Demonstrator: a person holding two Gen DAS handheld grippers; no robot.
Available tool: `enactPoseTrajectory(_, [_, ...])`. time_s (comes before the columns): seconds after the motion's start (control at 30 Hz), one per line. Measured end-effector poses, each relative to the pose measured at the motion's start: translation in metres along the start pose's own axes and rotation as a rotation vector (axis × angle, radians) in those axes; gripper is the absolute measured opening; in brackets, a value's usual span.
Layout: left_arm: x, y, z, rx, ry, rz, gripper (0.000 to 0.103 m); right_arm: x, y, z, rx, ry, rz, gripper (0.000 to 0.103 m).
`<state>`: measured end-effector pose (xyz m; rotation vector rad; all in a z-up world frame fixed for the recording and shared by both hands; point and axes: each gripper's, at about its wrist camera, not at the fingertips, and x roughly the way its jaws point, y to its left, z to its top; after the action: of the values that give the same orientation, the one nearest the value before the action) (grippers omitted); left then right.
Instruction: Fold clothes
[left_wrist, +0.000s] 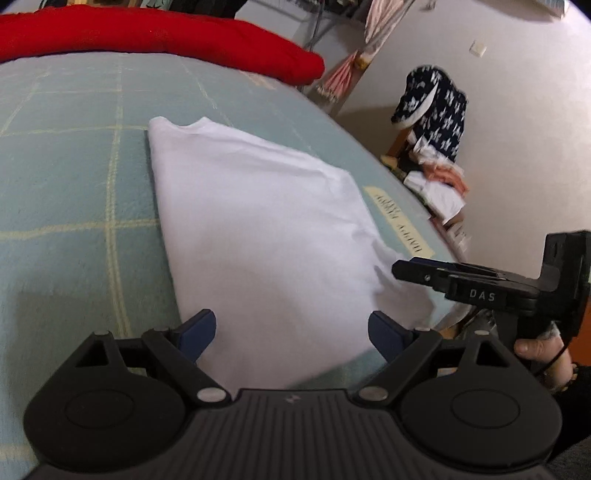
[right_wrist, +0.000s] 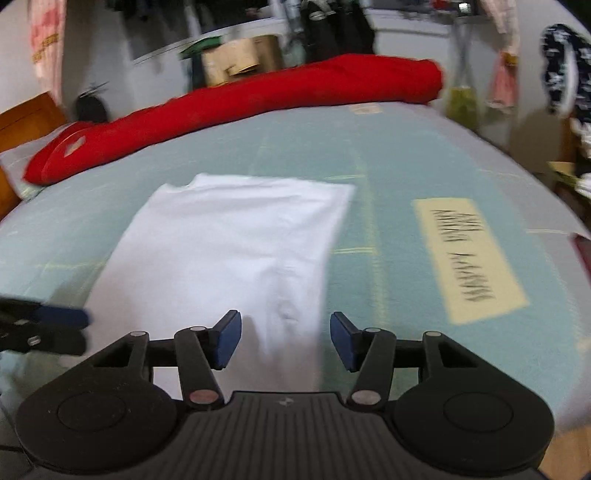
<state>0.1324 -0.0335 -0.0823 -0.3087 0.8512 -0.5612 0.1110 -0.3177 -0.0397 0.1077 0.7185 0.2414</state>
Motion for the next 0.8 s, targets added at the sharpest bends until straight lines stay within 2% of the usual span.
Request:
enactPoseTrajectory(0.13, [-0.011,-0.002,-0.005,-0.004,-0.022,0.059,0.089,-0.020,0.012,0.005,-0.006,-0.066,0.126,0.062])
enactPoseTrajectory(0.23, [-0.019,-0.006,-0.009,0.015,-0.028,0.097,0.089,-0.010,0.026,0.004,-0.017,-0.044,0.205,0.064])
enactPoseTrajectory(0.27, [-0.022,-0.007,-0.011,0.019,-0.028,0.108,0.089,-0.003,0.028,0.002,-0.012,-0.026,0.204,0.064])
enactPoseTrajectory(0.33, [-0.029,-0.008,-0.015,0.027,-0.029,0.131,0.089,0.014,0.020,-0.001,0.048,0.037,0.111,0.063])
enactPoseTrajectory(0.37, [-0.033,-0.009,-0.017,0.029,-0.034,0.142,0.090,0.016,0.014,-0.003,0.081,0.047,0.076,0.058])
enactPoseTrajectory(0.5, [-0.044,-0.005,-0.022,0.020,-0.057,0.162,0.090,-0.006,0.006,-0.001,0.123,-0.020,0.092,0.062])
enactPoseTrajectory(0.63, [-0.048,-0.009,-0.026,0.026,-0.073,0.180,0.090,-0.022,0.015,-0.001,0.085,-0.055,0.099,0.064])
enactPoseTrajectory(0.8, [-0.065,-0.008,-0.040,0.012,-0.103,0.216,0.090,-0.017,0.037,-0.018,-0.006,-0.048,0.077,0.065])
